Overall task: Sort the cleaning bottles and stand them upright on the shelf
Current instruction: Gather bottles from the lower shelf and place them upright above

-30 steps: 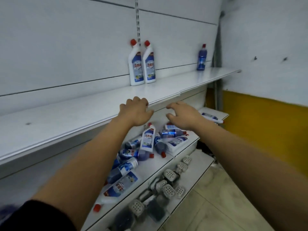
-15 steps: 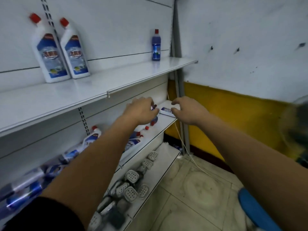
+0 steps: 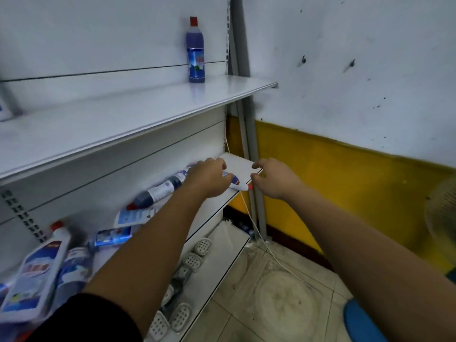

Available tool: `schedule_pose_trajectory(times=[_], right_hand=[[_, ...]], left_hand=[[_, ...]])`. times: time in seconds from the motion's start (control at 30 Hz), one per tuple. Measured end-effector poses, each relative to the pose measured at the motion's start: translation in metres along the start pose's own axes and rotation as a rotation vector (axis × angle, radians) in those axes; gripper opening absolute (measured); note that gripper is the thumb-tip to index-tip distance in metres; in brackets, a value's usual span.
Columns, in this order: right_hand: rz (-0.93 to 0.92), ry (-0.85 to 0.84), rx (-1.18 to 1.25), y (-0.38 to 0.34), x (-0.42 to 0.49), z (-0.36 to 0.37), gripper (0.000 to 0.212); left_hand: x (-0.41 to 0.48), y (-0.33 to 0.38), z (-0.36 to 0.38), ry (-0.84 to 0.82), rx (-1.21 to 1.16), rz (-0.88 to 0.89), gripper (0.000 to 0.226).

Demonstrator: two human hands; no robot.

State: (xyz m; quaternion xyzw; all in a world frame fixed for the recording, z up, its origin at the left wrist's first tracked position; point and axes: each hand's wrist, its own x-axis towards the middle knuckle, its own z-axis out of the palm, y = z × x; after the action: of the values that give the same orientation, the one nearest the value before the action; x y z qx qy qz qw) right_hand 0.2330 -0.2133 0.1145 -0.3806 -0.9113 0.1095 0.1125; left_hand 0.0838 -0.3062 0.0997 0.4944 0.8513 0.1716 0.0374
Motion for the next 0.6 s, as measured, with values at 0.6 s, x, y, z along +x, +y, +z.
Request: schedule_pose_trajectory(times=[0.6], right_hand=[[-0.174, -0.2, 0.062, 0.156, 0.248, 0.056, 0.046]], left_hand=[[0.222, 0.013, 0.106, -0.044, -0.029, -0.222, 0.047]])
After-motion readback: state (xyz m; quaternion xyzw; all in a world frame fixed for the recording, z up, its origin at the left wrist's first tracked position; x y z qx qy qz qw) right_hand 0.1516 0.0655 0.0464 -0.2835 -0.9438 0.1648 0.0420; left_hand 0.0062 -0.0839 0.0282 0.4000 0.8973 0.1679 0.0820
